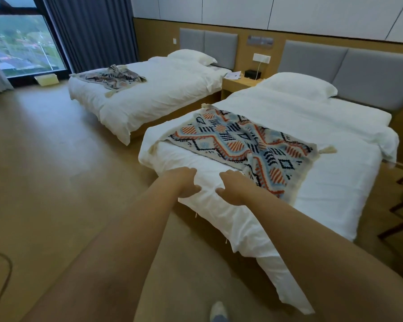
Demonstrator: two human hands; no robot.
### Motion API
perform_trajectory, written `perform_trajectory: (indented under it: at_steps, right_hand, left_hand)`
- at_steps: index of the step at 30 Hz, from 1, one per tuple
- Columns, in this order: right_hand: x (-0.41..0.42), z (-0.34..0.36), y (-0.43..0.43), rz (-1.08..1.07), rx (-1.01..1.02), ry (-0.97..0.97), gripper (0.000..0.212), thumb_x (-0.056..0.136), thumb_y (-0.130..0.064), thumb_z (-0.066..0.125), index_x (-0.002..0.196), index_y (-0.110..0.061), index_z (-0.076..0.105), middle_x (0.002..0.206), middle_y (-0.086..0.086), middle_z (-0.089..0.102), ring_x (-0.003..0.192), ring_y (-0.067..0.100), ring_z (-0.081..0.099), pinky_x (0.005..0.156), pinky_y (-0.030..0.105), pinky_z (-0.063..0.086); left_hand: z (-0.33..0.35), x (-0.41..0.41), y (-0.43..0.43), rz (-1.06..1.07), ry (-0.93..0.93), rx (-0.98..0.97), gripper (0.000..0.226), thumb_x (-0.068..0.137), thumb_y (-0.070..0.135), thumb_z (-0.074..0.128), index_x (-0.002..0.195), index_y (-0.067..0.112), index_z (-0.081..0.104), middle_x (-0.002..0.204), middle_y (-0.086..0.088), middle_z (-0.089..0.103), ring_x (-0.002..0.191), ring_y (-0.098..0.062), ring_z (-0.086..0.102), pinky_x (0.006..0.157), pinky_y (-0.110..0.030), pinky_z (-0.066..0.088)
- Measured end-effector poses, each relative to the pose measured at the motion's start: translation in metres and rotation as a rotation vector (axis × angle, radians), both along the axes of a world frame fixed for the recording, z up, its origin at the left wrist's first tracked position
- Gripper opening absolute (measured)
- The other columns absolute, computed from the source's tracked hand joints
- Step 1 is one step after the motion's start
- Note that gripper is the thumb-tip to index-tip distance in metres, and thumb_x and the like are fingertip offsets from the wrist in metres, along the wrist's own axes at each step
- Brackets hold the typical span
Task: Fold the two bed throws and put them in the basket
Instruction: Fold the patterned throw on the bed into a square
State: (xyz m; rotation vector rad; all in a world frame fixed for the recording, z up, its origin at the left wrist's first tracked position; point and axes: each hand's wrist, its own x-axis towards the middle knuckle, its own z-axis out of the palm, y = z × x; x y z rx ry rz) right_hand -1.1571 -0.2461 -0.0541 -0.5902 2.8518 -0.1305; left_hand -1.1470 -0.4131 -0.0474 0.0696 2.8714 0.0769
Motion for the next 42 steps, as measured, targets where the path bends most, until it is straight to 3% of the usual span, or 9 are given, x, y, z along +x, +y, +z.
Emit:
perform_trajectory:
  at_steps: [5, 21, 27, 32, 37, 42]
  right_hand:
    - [-0.089, -0.018, -0.036, 0.009, -0.021, -0.023, 0.042, 0.095, -0.035, 0.043, 0.125, -0.006, 0.042, 0.132, 0.014, 0.044, 0.119, 0.031, 0.042, 0.093, 0.040, 0.039]
    - [-0.375, -0.053, -0.137, 0.020, 0.002, -0.189, 0.047, 0.096, -0.031, 0.042, 0.135, -0.007, 0.034, 0.139, 0.015, 0.040, 0.121, 0.033, 0.043, 0.097, 0.042, 0.040]
    - [-0.463, -0.087, -0.201, -0.043, -0.019, -0.257, 0.041, 0.096, -0.029, 0.042, 0.130, -0.007, 0.039, 0.135, 0.015, 0.042, 0.116, 0.033, 0.045, 0.096, 0.043, 0.042]
    - [-0.533, -0.117, -0.262, -0.216, -0.093, -0.317, 0.036, 0.095, -0.030, 0.045, 0.124, -0.009, 0.043, 0.127, 0.013, 0.046, 0.108, 0.030, 0.048, 0.092, 0.043, 0.044]
    - [-0.576, -0.136, -0.307, -0.326, -0.107, -0.426, 0.052, 0.097, -0.030, 0.041, 0.142, -0.008, 0.025, 0.151, 0.014, 0.026, 0.135, 0.032, 0.030, 0.109, 0.044, 0.031]
    - [-0.622, -0.159, -0.334, -0.406, -0.124, -0.493, 0.052, 0.097, -0.029, 0.042, 0.142, -0.008, 0.027, 0.149, 0.014, 0.029, 0.133, 0.033, 0.032, 0.109, 0.044, 0.032]
  left_hand:
    - [-0.016, -0.084, -0.035, 0.010, -0.023, -0.007, 0.065, 0.092, 0.047, 0.046, 0.145, 0.017, 0.024, 0.150, -0.007, 0.033, 0.135, -0.028, 0.035, 0.108, -0.042, 0.033]
    - [-0.049, -0.368, -0.133, 0.032, -0.085, 0.006, 0.060, 0.091, 0.046, 0.048, 0.142, 0.018, 0.031, 0.146, -0.007, 0.039, 0.130, -0.026, 0.042, 0.105, -0.040, 0.038]
    - [-0.074, -0.465, -0.203, -0.005, -0.117, 0.025, 0.055, 0.090, 0.043, 0.050, 0.139, 0.021, 0.036, 0.139, -0.004, 0.048, 0.121, -0.025, 0.050, 0.097, -0.037, 0.043]
    - [-0.100, -0.553, -0.264, -0.122, -0.181, 0.032, 0.052, 0.092, 0.039, 0.049, 0.139, 0.023, 0.036, 0.137, -0.005, 0.048, 0.121, -0.025, 0.049, 0.099, -0.035, 0.041]
    - [-0.120, -0.627, -0.314, -0.210, -0.269, -0.009, 0.050, 0.092, 0.040, 0.048, 0.137, 0.022, 0.039, 0.134, -0.005, 0.051, 0.118, -0.025, 0.051, 0.099, -0.037, 0.042]
    - [-0.151, -0.687, -0.325, -0.313, -0.360, -0.028, 0.052, 0.090, 0.043, 0.048, 0.136, 0.020, 0.037, 0.135, -0.006, 0.049, 0.119, -0.025, 0.050, 0.099, -0.038, 0.041]
